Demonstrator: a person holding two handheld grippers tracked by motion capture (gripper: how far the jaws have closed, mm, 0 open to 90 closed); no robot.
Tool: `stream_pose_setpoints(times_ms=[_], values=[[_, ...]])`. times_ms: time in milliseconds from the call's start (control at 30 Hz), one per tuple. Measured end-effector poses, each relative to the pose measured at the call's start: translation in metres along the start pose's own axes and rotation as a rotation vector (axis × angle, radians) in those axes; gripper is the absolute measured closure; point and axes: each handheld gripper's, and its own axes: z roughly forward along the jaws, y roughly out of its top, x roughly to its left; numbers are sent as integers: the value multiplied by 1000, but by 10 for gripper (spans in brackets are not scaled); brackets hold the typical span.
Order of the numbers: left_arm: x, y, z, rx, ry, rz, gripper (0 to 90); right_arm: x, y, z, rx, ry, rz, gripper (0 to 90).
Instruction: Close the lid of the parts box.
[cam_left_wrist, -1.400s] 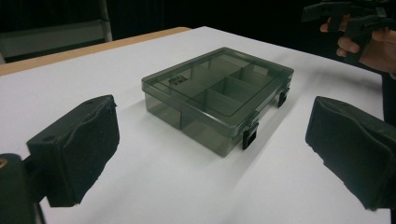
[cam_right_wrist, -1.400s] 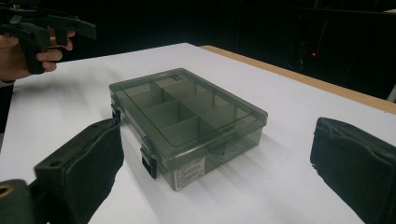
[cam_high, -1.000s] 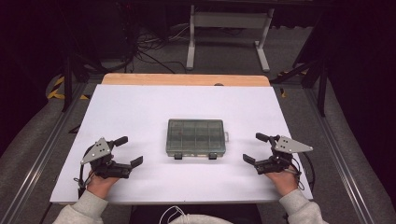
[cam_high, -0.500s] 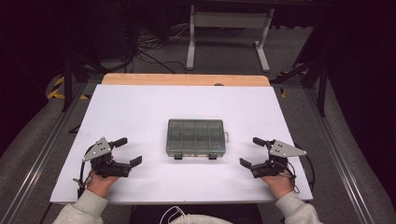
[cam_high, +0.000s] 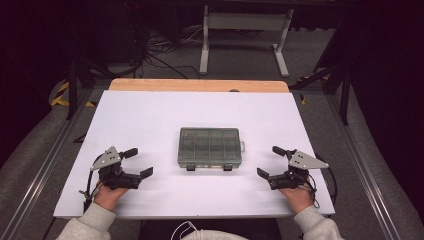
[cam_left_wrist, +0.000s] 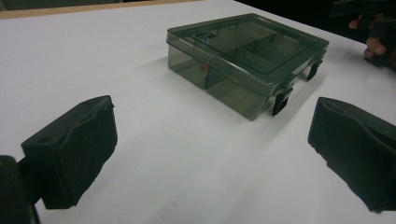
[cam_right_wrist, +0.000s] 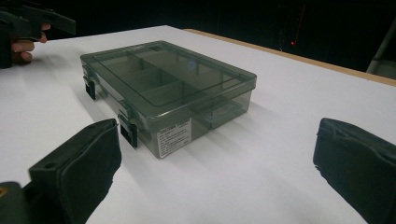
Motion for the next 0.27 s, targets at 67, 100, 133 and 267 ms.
stream_pose_setpoints(times_ms=[67,100,133,267], values=[[0,0,0,2,-6,-5,20,0,0,-1,-2,-13,0,12],[1,0,0,5,-13,-7,20,0,0,-1,-2,-14,1,12],[0,0,1,3,-13,-9,20,0,0,-1,-2,-14,2,12],[1,0,0,1,-14,-11,20,0,1,-1,-4,-14,0,12]])
